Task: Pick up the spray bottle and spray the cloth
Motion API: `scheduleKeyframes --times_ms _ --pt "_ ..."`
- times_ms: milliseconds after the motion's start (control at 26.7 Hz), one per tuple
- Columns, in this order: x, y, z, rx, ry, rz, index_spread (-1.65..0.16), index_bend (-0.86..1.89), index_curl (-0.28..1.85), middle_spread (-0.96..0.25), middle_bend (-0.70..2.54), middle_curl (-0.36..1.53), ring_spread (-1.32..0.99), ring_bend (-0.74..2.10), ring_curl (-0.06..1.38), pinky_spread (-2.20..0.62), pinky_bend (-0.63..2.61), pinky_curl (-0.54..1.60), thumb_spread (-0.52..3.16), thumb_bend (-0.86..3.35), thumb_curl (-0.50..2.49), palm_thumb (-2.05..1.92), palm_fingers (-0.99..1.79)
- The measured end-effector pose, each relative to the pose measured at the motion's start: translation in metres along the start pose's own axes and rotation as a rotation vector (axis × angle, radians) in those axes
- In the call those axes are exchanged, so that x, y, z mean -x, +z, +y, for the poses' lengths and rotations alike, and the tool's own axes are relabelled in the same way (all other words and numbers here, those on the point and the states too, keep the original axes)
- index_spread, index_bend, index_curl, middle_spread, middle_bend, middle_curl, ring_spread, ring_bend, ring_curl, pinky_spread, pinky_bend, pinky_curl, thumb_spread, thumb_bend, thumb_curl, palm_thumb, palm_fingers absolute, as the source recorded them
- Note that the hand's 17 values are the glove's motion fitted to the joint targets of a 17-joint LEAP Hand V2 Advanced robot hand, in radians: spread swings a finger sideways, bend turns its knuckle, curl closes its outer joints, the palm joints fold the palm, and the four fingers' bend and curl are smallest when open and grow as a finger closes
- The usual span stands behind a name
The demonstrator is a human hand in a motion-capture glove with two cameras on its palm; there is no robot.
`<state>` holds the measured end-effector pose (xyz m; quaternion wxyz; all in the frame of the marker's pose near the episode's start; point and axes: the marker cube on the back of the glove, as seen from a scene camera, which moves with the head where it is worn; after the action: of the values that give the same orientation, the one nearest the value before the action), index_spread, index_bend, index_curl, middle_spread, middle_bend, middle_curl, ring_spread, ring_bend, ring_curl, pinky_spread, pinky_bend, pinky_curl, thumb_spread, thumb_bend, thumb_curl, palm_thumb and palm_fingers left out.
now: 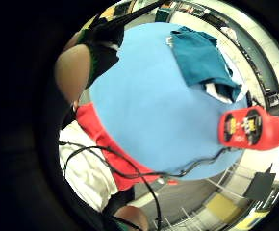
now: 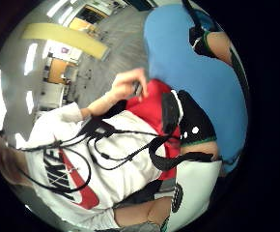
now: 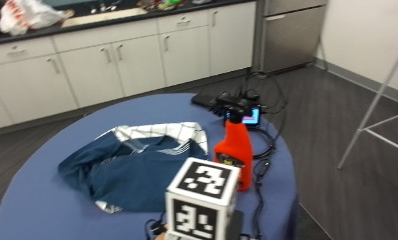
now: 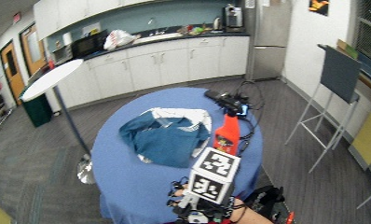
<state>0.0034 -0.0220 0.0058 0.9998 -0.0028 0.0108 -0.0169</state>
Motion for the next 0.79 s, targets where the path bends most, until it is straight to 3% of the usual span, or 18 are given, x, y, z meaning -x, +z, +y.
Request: scheduleKeyframes --times_ms 375,788 --pt "-0.036 0.003 -0.075 -0.013 -0.062 0.039 -0.26 0.39 0.27 -0.03 0.24 0.18 0.02 0.18 0.14 0.16 0.39 0.17 0.87 0.4 0.19 0.64 0.71" --pt "-0.03 0.009 -0.093 0.07 -0.066 0.103 -0.29 0.34 0.32 -0.05 0.21 0.25 0.01 0.17 0.18 0.19 0.34 0.19 1.09 0.35 0.25 0.65 0.73"
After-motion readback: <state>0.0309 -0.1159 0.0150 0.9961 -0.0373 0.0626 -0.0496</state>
